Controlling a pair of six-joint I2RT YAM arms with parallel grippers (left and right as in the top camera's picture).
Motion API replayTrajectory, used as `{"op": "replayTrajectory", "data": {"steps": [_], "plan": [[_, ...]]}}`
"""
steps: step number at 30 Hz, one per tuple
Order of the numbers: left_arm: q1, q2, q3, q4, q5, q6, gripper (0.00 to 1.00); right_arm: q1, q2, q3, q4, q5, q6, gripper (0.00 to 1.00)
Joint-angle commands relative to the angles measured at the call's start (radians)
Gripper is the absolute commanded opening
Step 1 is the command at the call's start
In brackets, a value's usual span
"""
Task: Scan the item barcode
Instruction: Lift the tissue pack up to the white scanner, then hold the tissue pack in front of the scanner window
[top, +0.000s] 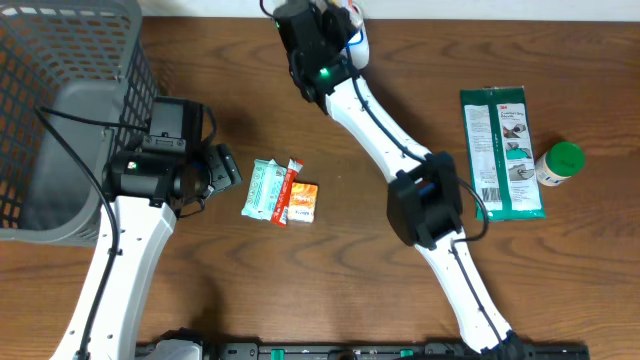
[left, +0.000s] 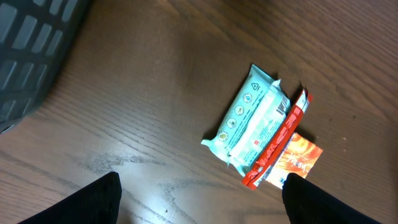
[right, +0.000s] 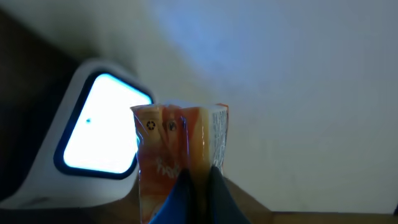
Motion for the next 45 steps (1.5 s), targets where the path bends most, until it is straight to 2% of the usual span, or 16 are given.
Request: {"op": "replayTrajectory", "data": {"steps": [1,6,22,45], "plan": [[0.005,-0.002,0.005,-0.003,-0.013,0.01,0.84,-0.031,0.029,0.011,0.008,0.024,-0.041,0.01],[0.005,-0.002,0.005,-0.003,-0.013,0.01,0.84,-0.04,0.036,0.011,0.006,-0.029,0.014,0.01],[0.005,-0.002,0.005,-0.003,-0.013,0.01,0.83,-0.038,0.036,0.011,-0.001,-0.04,0.014,0.01],[0.005,-0.002,0.005,-0.003,-0.013,0.01,0.84,-0.04,0.034,0.012,-0.004,-0.058,0.088,0.01]]}}
